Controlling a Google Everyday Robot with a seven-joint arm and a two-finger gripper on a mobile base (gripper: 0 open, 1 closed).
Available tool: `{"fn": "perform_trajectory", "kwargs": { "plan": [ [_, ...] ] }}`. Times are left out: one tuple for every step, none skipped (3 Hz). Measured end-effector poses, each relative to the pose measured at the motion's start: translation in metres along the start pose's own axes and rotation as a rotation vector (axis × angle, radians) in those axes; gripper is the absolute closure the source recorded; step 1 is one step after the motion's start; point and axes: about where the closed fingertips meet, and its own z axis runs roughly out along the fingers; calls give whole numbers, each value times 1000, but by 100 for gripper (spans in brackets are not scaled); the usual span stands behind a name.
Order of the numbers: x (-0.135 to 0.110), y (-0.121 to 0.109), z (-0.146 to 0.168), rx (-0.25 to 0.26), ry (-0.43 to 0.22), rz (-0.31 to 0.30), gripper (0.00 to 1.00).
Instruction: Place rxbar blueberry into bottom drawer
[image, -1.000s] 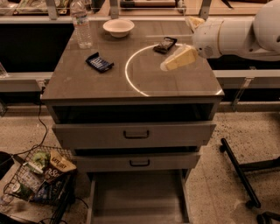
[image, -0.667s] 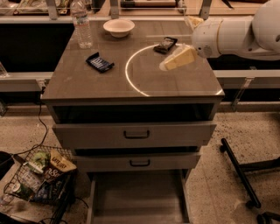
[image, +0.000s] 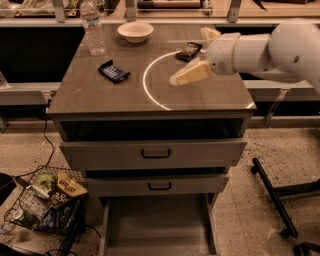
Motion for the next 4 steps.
{"fn": "perform_trajectory", "kwargs": {
  "plan": [
    [6,12,63,17,-97,42,0],
    [6,12,93,25,-132,63,0],
    [-4,31,135,-17,-67,89,0],
    [1,45,161,-55,-26,152,0]
  ]
}}
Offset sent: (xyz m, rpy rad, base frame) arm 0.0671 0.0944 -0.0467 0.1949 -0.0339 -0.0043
